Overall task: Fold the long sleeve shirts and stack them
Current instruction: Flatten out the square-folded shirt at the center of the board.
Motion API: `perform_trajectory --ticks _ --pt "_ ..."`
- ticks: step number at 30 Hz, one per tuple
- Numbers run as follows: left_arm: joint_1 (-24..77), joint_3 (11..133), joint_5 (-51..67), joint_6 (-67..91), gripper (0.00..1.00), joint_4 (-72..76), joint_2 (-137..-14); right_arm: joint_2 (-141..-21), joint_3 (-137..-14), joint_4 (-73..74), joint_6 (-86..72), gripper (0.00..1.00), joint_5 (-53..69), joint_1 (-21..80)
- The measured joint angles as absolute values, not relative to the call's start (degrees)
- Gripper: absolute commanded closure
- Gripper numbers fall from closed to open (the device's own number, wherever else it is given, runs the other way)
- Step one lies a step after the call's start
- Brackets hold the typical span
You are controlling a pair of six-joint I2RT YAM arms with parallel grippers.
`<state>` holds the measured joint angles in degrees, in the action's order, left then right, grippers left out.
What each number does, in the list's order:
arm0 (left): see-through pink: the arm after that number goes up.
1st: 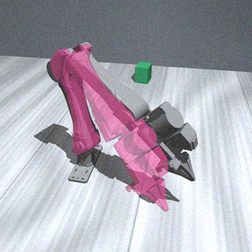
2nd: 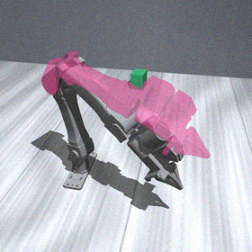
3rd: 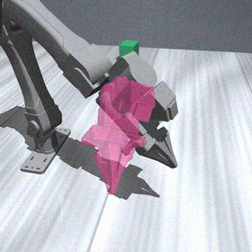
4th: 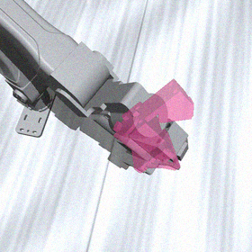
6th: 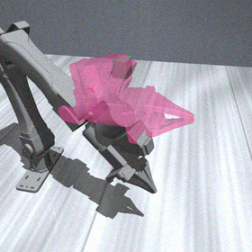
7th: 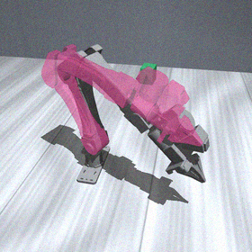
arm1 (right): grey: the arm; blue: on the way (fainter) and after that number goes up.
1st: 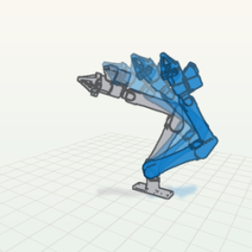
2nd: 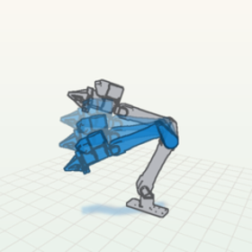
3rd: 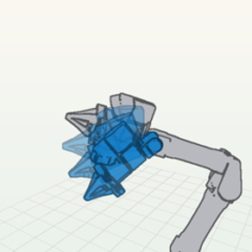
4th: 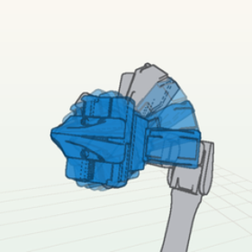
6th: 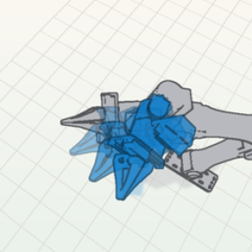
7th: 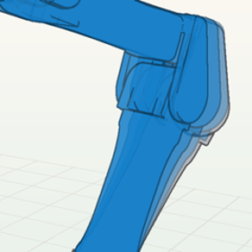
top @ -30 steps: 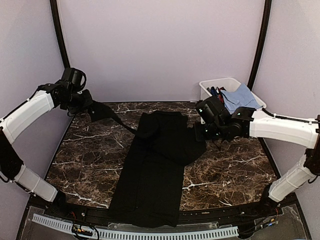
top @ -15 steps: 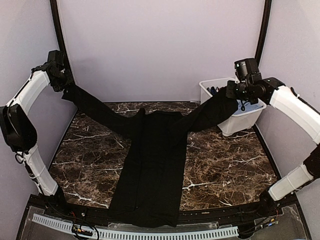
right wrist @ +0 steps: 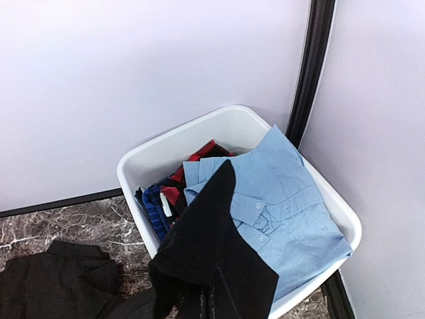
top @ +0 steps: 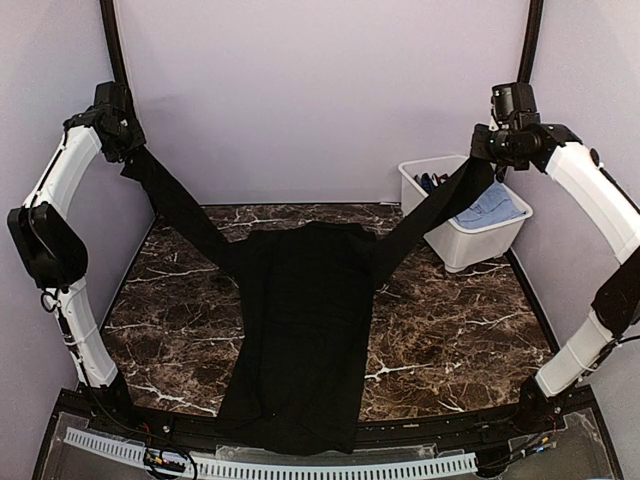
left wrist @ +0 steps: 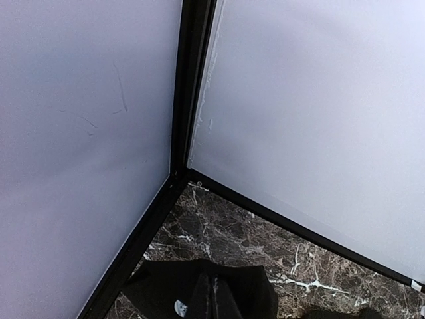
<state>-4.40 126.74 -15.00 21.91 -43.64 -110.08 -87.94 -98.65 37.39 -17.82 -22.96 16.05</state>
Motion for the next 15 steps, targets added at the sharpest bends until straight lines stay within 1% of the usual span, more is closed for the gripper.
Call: perform_trajectory --ticks 8,12,15 --pt "-3.1 124.3 -11.1 20.5 1.00 -43.2 -110.8 -89.6 -101.8 37.8 -17.7 1.00 -21.2 16.1" --pt "2.1 115.7 -10.3 20.1 1.00 -40.6 -110.6 -89.7 -100.9 37.3 -17.7 1.00 -19.6 18.0" --pt "6.3 107.4 -8.3 20.5 0.95 -38.6 -110.6 -89.7 -96.6 35.6 -17.8 1.00 -19.3 23.3"
